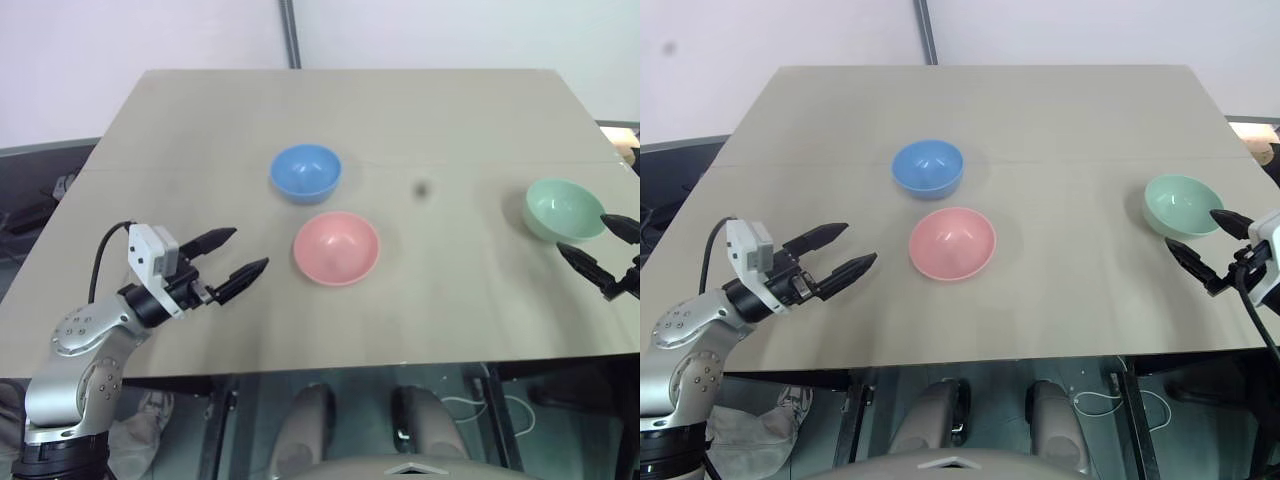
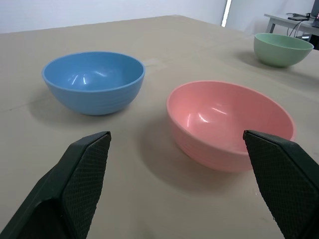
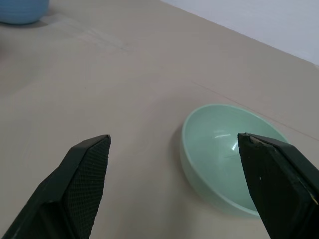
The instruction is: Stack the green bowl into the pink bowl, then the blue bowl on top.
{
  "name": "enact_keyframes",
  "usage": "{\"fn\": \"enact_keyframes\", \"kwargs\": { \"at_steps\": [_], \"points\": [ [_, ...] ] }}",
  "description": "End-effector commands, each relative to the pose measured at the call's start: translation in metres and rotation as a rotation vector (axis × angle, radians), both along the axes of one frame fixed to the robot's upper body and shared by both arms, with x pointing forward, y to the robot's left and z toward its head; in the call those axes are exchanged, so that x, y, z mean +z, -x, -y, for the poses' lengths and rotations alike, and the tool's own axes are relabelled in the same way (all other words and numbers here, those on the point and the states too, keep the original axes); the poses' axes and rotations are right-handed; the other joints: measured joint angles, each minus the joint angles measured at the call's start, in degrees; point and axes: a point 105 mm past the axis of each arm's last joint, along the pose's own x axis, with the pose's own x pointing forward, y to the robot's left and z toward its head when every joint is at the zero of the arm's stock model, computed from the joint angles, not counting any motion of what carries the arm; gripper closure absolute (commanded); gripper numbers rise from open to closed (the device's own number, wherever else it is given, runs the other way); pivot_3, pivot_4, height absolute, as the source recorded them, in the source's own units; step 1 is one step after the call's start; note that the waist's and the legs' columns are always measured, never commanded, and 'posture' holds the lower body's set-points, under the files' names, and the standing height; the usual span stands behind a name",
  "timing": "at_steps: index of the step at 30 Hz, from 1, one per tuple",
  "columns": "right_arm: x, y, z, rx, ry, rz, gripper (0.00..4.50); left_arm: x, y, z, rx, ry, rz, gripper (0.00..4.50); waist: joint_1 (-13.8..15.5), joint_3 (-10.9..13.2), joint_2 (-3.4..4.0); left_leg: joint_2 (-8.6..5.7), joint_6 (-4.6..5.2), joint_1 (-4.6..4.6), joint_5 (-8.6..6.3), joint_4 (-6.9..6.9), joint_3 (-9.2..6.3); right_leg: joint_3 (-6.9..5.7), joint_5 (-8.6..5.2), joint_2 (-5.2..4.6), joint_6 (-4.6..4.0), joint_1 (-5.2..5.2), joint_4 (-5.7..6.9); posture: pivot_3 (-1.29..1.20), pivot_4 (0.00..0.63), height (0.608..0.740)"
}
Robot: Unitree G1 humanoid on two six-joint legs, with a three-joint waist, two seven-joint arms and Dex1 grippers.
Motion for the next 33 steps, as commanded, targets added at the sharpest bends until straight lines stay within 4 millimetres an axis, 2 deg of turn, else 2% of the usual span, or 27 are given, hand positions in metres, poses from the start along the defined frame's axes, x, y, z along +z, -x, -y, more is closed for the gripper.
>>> {"fn": "enact_keyframes", "kwargs": {
  "at_steps": [1,9,12,16,20,22,27,33],
  "points": [
    [0.013,0.003,0.005,-0.002,0.033,0.033,0.06,0.017,0.005,0.000,-0.025,-0.032,0.061,0.00,0.01,0.00,0.00,0.00,0.00,0.00,0.00,0.00,0.00,0.00,0.00,0.00,0.00,0.00,0.00,0.00,0.150,0.740],
    [0.010,0.004,-0.005,0.046,0.043,0.025,0.06,0.024,0.008,0.011,-0.115,-0.079,0.060,0.00,0.01,0.00,0.00,0.05,0.00,-0.01,0.00,0.00,0.07,0.06,0.00,0.05,0.00,-0.06,0.00,0.00,0.150,0.740],
    [0.009,0.006,-0.022,0.134,0.043,0.011,0.06,0.028,0.009,0.026,-0.163,-0.151,0.073,0.00,0.02,0.00,0.00,0.06,0.00,-0.01,0.00,0.00,0.07,0.06,0.00,0.06,0.00,-0.06,0.00,0.00,0.150,0.740],
    [0.005,0.013,-0.051,0.285,0.066,-0.054,0.06,0.023,0.006,0.042,-0.192,-0.382,0.084,0.00,0.11,0.00,0.00,0.09,0.00,-0.02,0.00,-0.01,0.08,0.08,0.00,0.11,0.00,-0.07,0.01,0.00,0.150,0.740],
    [0.001,0.019,-0.073,0.364,0.109,-0.092,0.06,0.022,0.003,0.052,-0.325,-0.748,0.152,0.00,0.35,0.01,0.00,0.11,-0.01,-0.02,-0.01,-0.01,0.13,0.11,0.00,0.19,0.01,-0.13,0.01,0.00,0.150,0.740],
    [-0.003,0.023,-0.079,0.386,0.135,-0.104,0.06,0.019,0.001,0.057,-0.388,-0.869,0.184,0.00,0.72,0.00,0.00,0.10,-0.01,-0.02,-0.01,-0.01,0.14,0.12,-0.01,0.21,0.01,-0.15,0.01,0.00,0.150,0.740],
    [-0.001,0.026,-0.090,0.396,0.141,-0.089,0.06,0.014,-0.014,0.076,-0.464,-0.966,0.280,0.00,0.93,0.01,-0.01,0.09,-0.02,-0.07,-0.01,-0.02,0.23,0.20,0.00,0.18,0.01,-0.17,-0.03,0.00,0.150,0.740],
    [0.002,0.032,-0.097,0.384,0.150,-0.069,0.06,0.002,-0.028,0.089,-0.539,-1.055,0.350,0.00,0.82,0.02,-0.05,-0.01,-0.02,-0.08,-0.01,-0.02,0.22,0.20,0.00,0.26,0.03,-0.19,-0.01,0.00,0.150,0.740]
  ]
}}
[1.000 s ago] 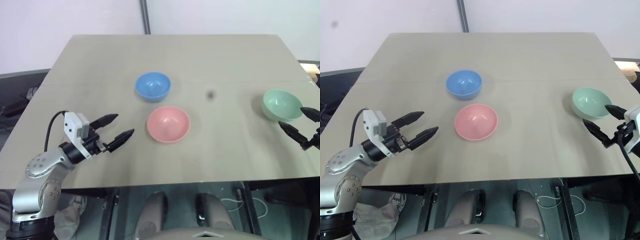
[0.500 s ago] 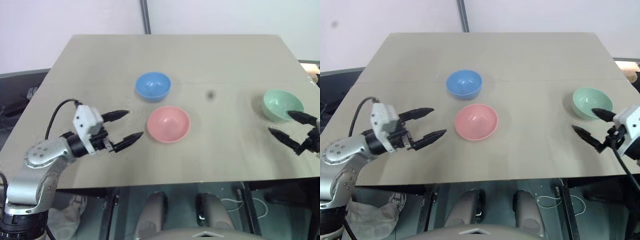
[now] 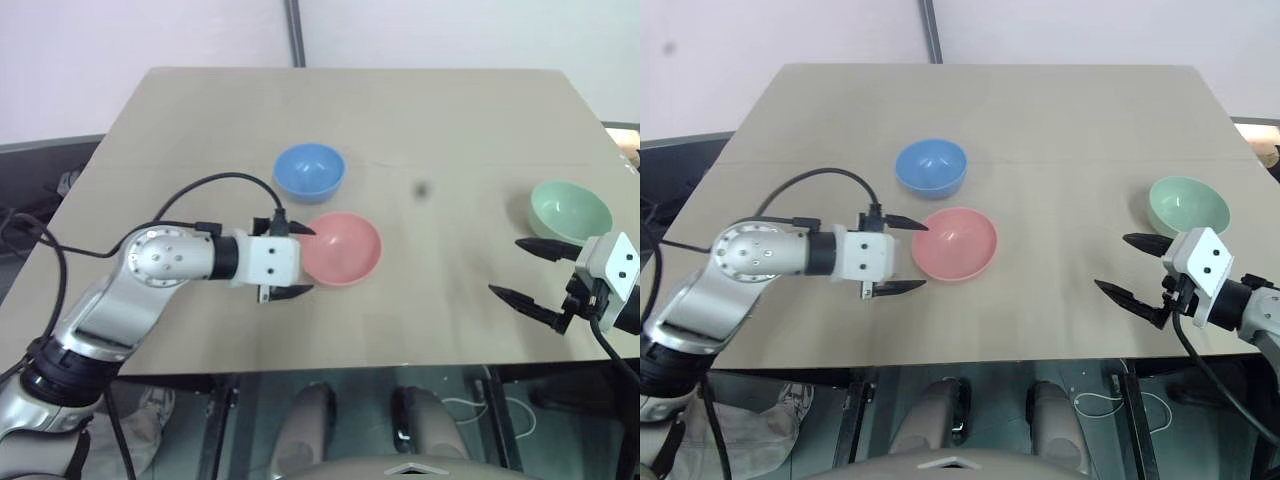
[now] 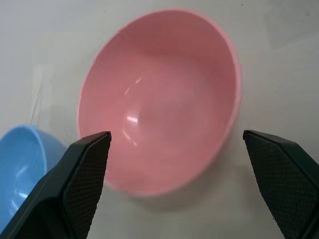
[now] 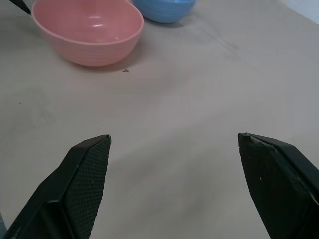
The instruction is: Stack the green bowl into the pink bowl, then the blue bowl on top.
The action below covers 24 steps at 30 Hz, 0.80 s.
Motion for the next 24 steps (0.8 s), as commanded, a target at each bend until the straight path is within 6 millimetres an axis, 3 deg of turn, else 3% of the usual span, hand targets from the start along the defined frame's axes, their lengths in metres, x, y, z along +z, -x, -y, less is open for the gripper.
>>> {"fn": "enact_keyframes", "kwargs": {
  "at_steps": [1,2,5,12,14,19,24],
  "points": [
    [0.010,0.005,-0.003,-0.007,0.006,0.042,0.06,-0.004,-0.004,0.007,-0.077,-0.071,0.044,0.00,0.03,0.00,0.00,0.01,0.00,0.02,0.00,0.00,0.00,0.01,0.00,0.02,0.00,0.01,0.01,0.00,0.150,0.740],
    [0.011,0.006,-0.003,-0.012,0.007,0.044,0.06,-0.008,-0.004,0.008,-0.099,-0.093,0.043,0.00,0.05,0.00,0.00,0.01,0.00,0.02,0.00,0.00,-0.01,0.01,0.00,0.02,0.00,0.01,0.01,0.00,0.150,0.740],
    [0.013,0.011,-0.002,-0.033,0.010,0.049,0.00,-0.021,-0.002,0.008,-0.194,-0.177,0.027,0.80,0.07,0.00,0.00,0.00,0.00,0.01,0.00,0.01,-0.01,0.01,0.00,0.03,0.00,0.01,0.01,0.00,0.150,0.740],
    [0.013,0.024,0.001,-0.101,0.010,0.060,0.00,-0.023,-0.010,0.021,-0.289,-0.170,0.017,3.41,0.17,-0.01,-0.04,0.00,0.00,0.01,0.00,0.05,-0.04,0.00,0.01,0.03,0.01,0.04,0.03,0.00,0.150,0.740],
    [0.013,0.025,0.001,-0.114,0.007,0.062,0.00,-0.020,-0.010,0.030,-0.334,-0.146,0.003,4.36,0.11,-0.01,-0.05,0.00,0.01,0.00,0.00,0.11,-0.05,-0.01,0.01,0.03,0.02,0.06,0.05,0.00,0.150,0.740],
    [0.013,0.029,0.001,-0.126,0.008,0.064,0.00,-0.013,0.004,0.056,-0.526,-0.126,-0.043,4.43,0.07,-0.02,-0.06,-0.02,0.01,0.00,0.00,0.17,-0.04,0.02,0.03,0.03,0.04,0.09,0.06,0.00,0.150,0.740],
    [0.015,0.030,0.001,-0.145,0.000,0.074,0.00,-0.022,0.003,0.054,-0.582,-0.211,-0.064,4.43,-0.08,-0.03,-0.05,0.06,0.01,0.05,0.00,0.16,-0.03,0.09,0.03,0.17,0.04,0.09,0.09,0.00,0.150,0.740]
  ]
}}
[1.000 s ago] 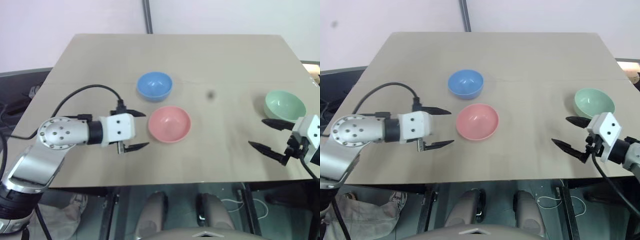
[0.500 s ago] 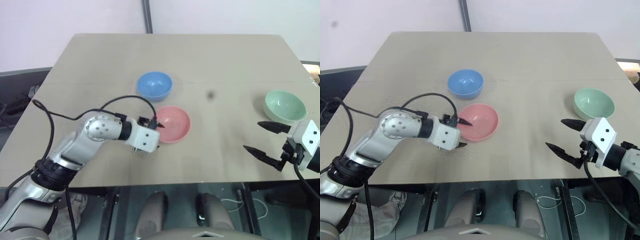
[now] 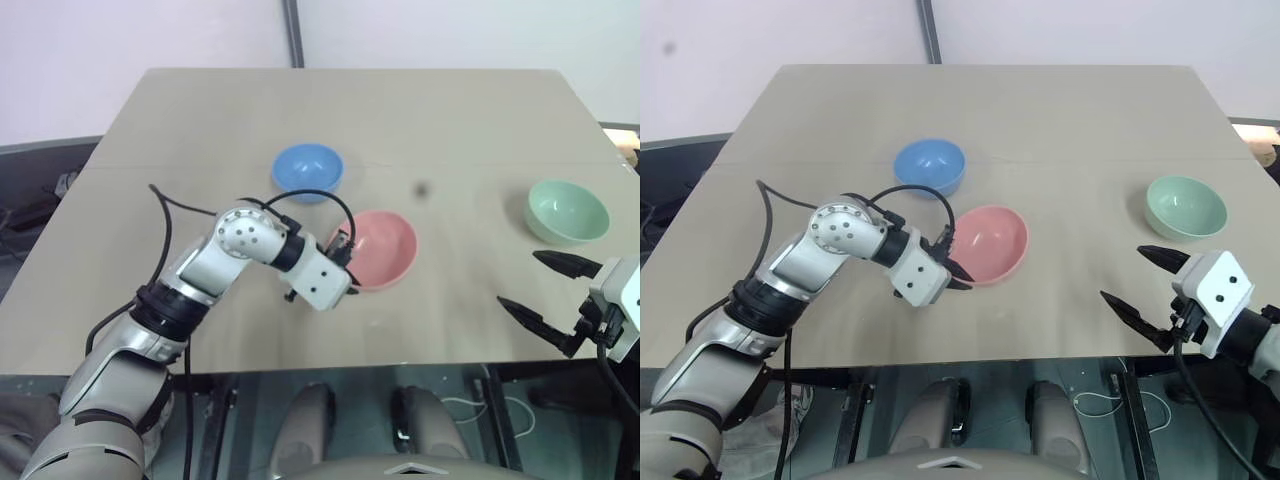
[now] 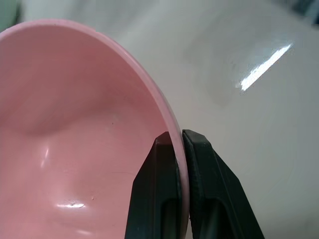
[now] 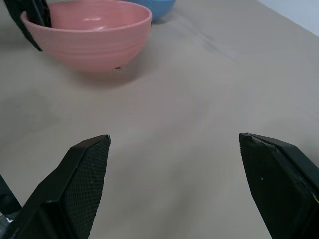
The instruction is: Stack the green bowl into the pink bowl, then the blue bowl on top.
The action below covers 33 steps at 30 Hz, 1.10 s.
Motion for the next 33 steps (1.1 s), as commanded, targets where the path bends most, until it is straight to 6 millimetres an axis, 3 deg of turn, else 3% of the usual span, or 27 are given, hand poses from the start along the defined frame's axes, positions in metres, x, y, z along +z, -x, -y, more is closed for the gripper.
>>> {"fn": "enact_keyframes", "kwargs": {
  "at_steps": [1,3,8,12,19,22,24,27,28,30,31,33],
  "points": [
    [0.010,0.004,-0.004,0.000,0.005,0.047,0.00,0.001,-0.003,-0.002,-0.041,-0.033,0.031,4.43,0.07,0.00,0.00,0.03,0.00,0.00,0.00,0.00,-0.02,0.00,0.00,0.04,-0.01,0.00,0.00,0.00,0.150,0.740],
    [0.009,0.003,-0.004,-0.007,-0.004,0.046,0.00,0.000,-0.009,-0.003,-0.022,-0.034,0.038,4.43,0.13,0.00,0.00,0.05,0.00,0.00,0.00,0.00,-0.07,0.00,0.01,0.10,-0.02,0.00,0.02,0.00,0.150,0.740],
    [0.007,-0.001,-0.004,-0.027,-0.030,0.048,0.00,0.005,-0.010,0.008,-0.049,0.035,0.061,2.70,0.15,0.00,0.00,0.07,0.00,-0.04,0.00,0.13,-0.07,0.13,0.02,0.18,-0.03,0.04,0.03,0.00,0.150,0.740],
    [0.007,-0.013,0.006,-0.079,-0.013,0.060,0.00,0.019,0.002,0.010,-0.017,0.134,-0.021,2.70,-0.09,0.00,0.00,0.06,0.00,-0.05,0.00,0.17,0.00,0.28,0.02,0.20,-0.02,0.03,0.03,0.00,0.150,0.740],
    [-0.001,-0.060,0.050,-0.233,0.195,0.034,0.00,0.063,0.014,-0.035,0.347,0.302,-0.314,2.70,-1.35,0.01,0.03,0.15,0.01,0.04,0.00,0.20,0.02,0.37,0.03,0.33,-0.05,-0.03,0.21,0.00,0.150,0.740],
    [-0.002,-0.084,0.070,-0.282,0.206,0.003,0.00,0.086,0.011,-0.045,0.440,0.518,-0.263,2.70,-1.36,0.00,0.04,0.15,0.01,0.08,0.00,0.25,0.03,0.38,0.03,0.33,-0.05,0.00,0.23,0.00,0.150,0.740],
    [-0.003,-0.098,0.078,-0.290,0.203,-0.014,0.00,0.099,0.019,-0.047,0.413,0.714,-0.420,2.70,-1.35,0.01,0.03,0.14,0.01,0.06,0.00,0.29,0.08,0.48,0.03,0.31,-0.04,-0.01,0.22,0.00,0.150,0.740],
    [-0.007,-0.118,0.086,-0.303,0.196,-0.057,0.00,0.092,0.013,-0.059,0.542,0.758,-0.477,2.70,-1.31,0.02,0.00,0.13,0.01,0.02,0.00,0.31,0.07,0.50,0.04,0.35,-0.03,-0.01,0.22,0.00,0.150,0.740],
    [-0.009,-0.123,0.088,-0.300,0.205,-0.072,0.00,0.089,0.015,-0.061,0.562,0.758,-0.537,2.19,-1.38,0.02,0.00,0.11,0.01,0.01,0.00,0.31,0.07,0.52,0.05,0.37,-0.03,-0.03,0.22,0.00,0.150,0.740],
    [-0.014,-0.132,0.090,-0.288,0.228,-0.101,0.00,0.088,0.020,-0.059,0.560,0.782,-0.552,1.70,-1.30,0.02,0.01,0.11,0.01,0.00,0.00,0.31,0.07,0.53,0.05,0.38,-0.04,-0.04,0.23,0.00,0.150,0.740],
    [-0.016,-0.135,0.091,-0.283,0.232,-0.121,0.00,0.090,0.017,-0.059,0.583,0.817,-0.524,1.08,-1.41,0.02,0.01,0.11,0.01,-0.01,0.00,0.29,0.04,0.51,0.05,0.38,-0.05,-0.04,0.23,0.00,0.150,0.740],
    [-0.019,-0.142,0.093,-0.279,0.252,-0.146,0.00,0.094,0.015,-0.058,0.609,0.858,-0.511,0.91,-1.26,0.03,0.02,0.11,0.01,0.01,0.00,0.29,0.12,0.58,0.12,0.38,-0.15,-0.05,0.21,0.00,0.150,0.740]
  ]
}}
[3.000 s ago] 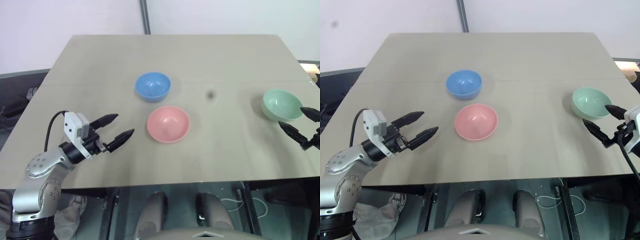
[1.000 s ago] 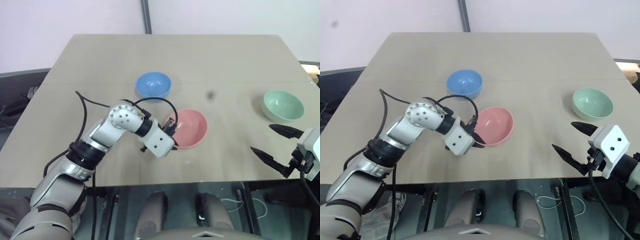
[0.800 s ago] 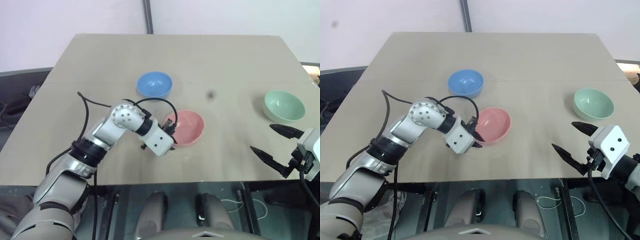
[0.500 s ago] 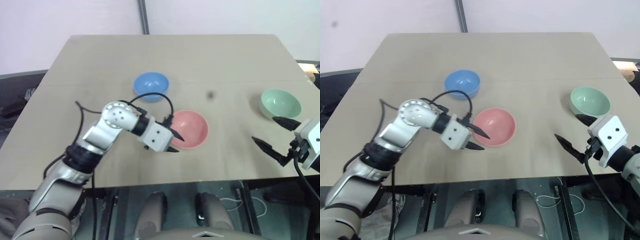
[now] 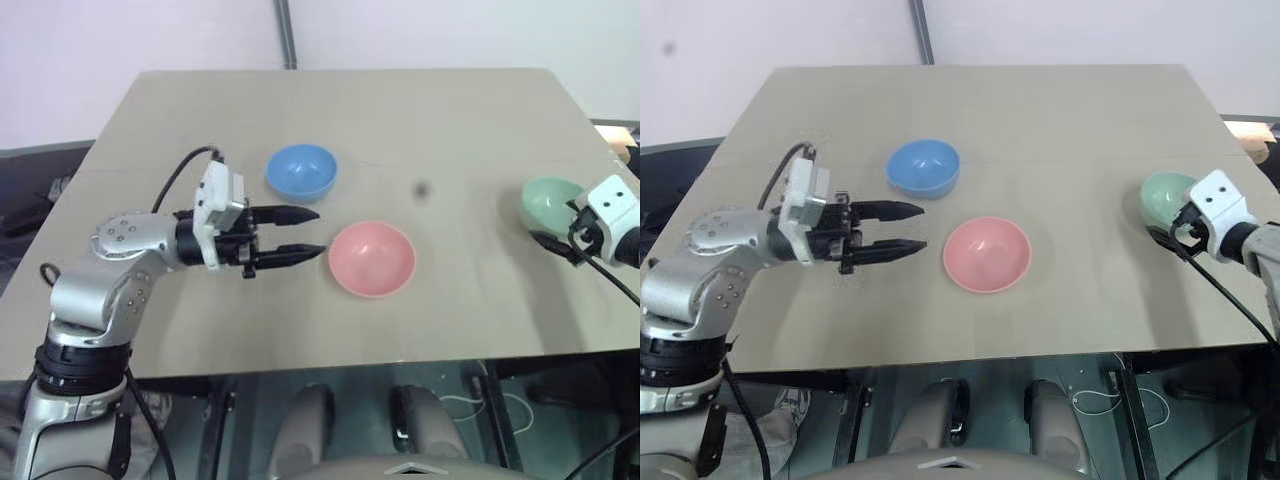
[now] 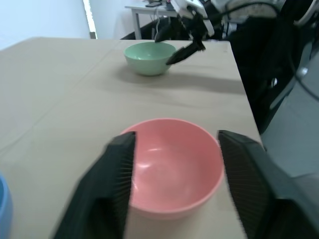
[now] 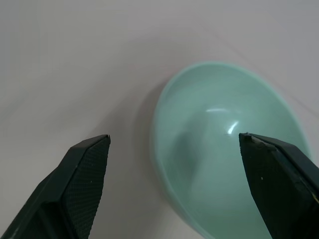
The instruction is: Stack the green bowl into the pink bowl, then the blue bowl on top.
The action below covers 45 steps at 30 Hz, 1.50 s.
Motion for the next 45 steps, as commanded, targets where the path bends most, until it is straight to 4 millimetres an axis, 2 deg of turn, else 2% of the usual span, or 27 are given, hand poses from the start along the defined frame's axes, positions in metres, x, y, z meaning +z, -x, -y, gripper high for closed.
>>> {"fn": "enact_keyframes", "kwargs": {
  "at_steps": [1,5,6,7,9,12,15,18,21,23,25,28,32,35,37,38,39,41,45],
  "points": [
    [0.005,-0.010,0.006,0.015,0.052,-0.017,0.00,0.020,0.003,0.003,0.043,0.059,0.074,0.91,-0.01,0.00,-0.01,-0.01,0.00,0.00,0.00,0.00,0.00,0.00,0.03,0.00,-0.05,0.00,0.00,0.00,0.150,0.740],
    [-0.003,-0.018,0.010,0.006,0.047,-0.065,0.00,0.030,0.009,0.004,0.013,0.128,0.085,0.91,0.00,0.00,0.00,0.00,0.00,0.01,0.00,0.00,0.03,0.04,0.08,0.02,-0.06,-0.01,0.00,0.00,0.150,0.740],
    [-0.005,-0.020,0.011,0.003,0.049,-0.068,0.41,0.031,0.012,0.005,-0.001,0.141,0.088,0.85,-0.04,0.00,0.00,0.00,0.00,0.00,0.00,0.00,0.03,0.04,0.08,0.02,-0.06,-0.01,0.00,0.00,0.150,0.740],
    [-0.006,-0.022,0.012,-0.002,0.050,-0.072,0.53,0.032,0.013,0.005,-0.007,0.153,0.091,0.85,-0.09,0.00,0.00,0.00,0.00,0.01,0.00,0.00,0.04,0.06,0.09,0.02,-0.06,-0.01,0.00,0.00,0.150,0.740],
    [-0.009,-0.025,0.015,-0.008,0.067,-0.081,1.28,0.032,0.015,0.007,-0.014,0.174,0.084,0.85,-0.14,0.00,0.00,-0.01,0.00,0.03,0.00,0.00,0.13,0.14,0.10,0.01,-0.05,-0.01,0.00,0.00,0.150,0.740],
    [-0.009,-0.026,0.014,0.015,0.102,-0.070,2.86,0.032,0.015,0.007,-0.011,0.192,0.081,0.85,-0.14,0.00,0.00,-0.01,0.00,0.03,0.00,0.00,0.14,0.15,0.11,0.01,-0.04,-0.02,0.00,0.00,0.150,0.740],
    [0.007,-0.026,0.005,0.070,0.157,-0.005,4.15,0.031,0.013,0.006,-0.002,0.198,0.091,0.85,-0.12,0.00,0.00,-0.01,0.00,0.03,0.00,0.00,0.13,0.14,0.11,0.02,-0.04,-0.02,0.00,0.00,0.150,0.740],
    [0.026,-0.013,-0.022,0.207,0.147,0.036,4.15,0.027,0.010,0.001,0.029,0.205,0.088,0.85,-0.09,0.01,0.02,-0.01,0.00,0.01,0.00,0.00,0.15,0.16,0.12,0.02,-0.02,-0.06,0.01,0.00,0.150,0.740],
    [0.060,0.023,-0.087,0.451,0.058,0.086,4.15,0.019,0.005,-0.010,0.083,0.191,0.077,0.85,-0.20,0.02,0.06,0.01,0.00,-0.01,0.00,-0.12,0.14,0.18,0.23,0.03,0.17,-0.14,0.01,0.00,0.150,0.740],
    [0.071,0.049,-0.123,0.584,0.008,0.078,4.15,0.014,0.002,-0.018,0.112,0.178,0.072,0.85,-0.18,0.04,0.09,0.05,0.00,0.00,0.00,-0.13,0.09,0.16,0.24,0.08,0.18,-0.14,0.02,0.00,0.150,0.740],
    [0.074,0.069,-0.151,0.678,-0.020,0.057,4.15,0.008,-0.002,-0.025,0.142,0.164,0.068,0.85,-0.12,0.02,0.07,0.11,0.00,0.04,0.00,-0.19,0.04,0.14,0.23,0.11,0.19,-0.16,0.02,0.00,0.150,0.740],
    [0.067,0.089,-0.181,0.788,0.003,0.034,4.15,0.001,-0.008,-0.033,0.172,0.145,0.074,0.85,0.34,-0.04,-0.05,0.13,-0.01,0.02,0.00,-0.18,-0.07,-0.03,0.02,0.12,0.05,-0.12,-0.03,0.00,0.150,0.740],
    [0.057,0.094,-0.201,0.866,0.038,0.032,4.15,-0.001,-0.012,-0.037,0.167,0.129,0.075,0.85,0.50,-0.03,-0.06,0.10,-0.01,-0.04,0.00,0.03,-0.04,0.07,0.04,-0.17,0.06,-0.10,-0.05,0.00,0.150,0.740],
    [0.053,0.096,-0.214,0.907,0.001,0.014,4.15,0.001,-0.014,-0.038,0.164,0.131,0.077,0.85,0.44,-0.02,-0.08,0.09,-0.01,-0.07,0.00,0.06,-0.07,0.14,0.08,-0.20,0.00,-0.11,-0.12,0.00,0.150,0.740],
    [0.049,0.095,-0.223,0.929,-0.083,-0.016,3.52,0.001,-0.015,-0.037,0.161,0.130,0.078,0.85,0.31,-0.03,-0.10,0.08,-0.01,-0.08,-0.01,0.06,-0.07,0.12,0.14,-0.19,-0.06,-0.11,-0.12,0.00,0.150,0.740],
    [0.046,0.095,-0.226,0.939,-0.099,-0.028,3.38,0.001,-0.015,-0.036,0.160,0.130,0.078,0.85,0.28,-0.03,-0.10,0.06,-0.01,-0.08,-0.01,0.00,-0.06,0.05,0.15,-0.12,-0.08,-0.11,-0.11,0.00,0.150,0.740],
    [0.041,0.093,-0.228,0.942,-0.105,-0.033,2.76,0.001,-0.015,-0.035,0.157,0.129,0.078,0.85,0.24,-0.03,-0.10,0.06,-0.01,-0.08,-0.01,-0.02,-0.06,0.04,0.15,-0.10,-0.09,-0.12,-0.11,0.00,0.150,0.740],
    [0.037,0.090,-0.231,0.948,-0.098,-0.021,2.00,0.001,-0.016,-0.036,0.155,0.126,0.075,0.85,0.22,-0.03,-0.10,0.05,-0.01,-0.08,-0.01,-0.08,-0.03,-0.02,0.15,-0.05,-0.10,-0.13,-0.11,0.00,0.150,0.740],
    [0.051,0.086,-0.234,0.915,-0.138,0.063,0.10,0.001,-0.024,-0.038,0.183,0.093,0.098,0.85,0.21,-0.03,-0.10,0.05,-0.01,-0.08,-0.01,-0.11,-0.02,-0.03,0.14,-0.04,-0.09,-0.12,-0.11,0.00,0.150,0.740]
  ]
}}
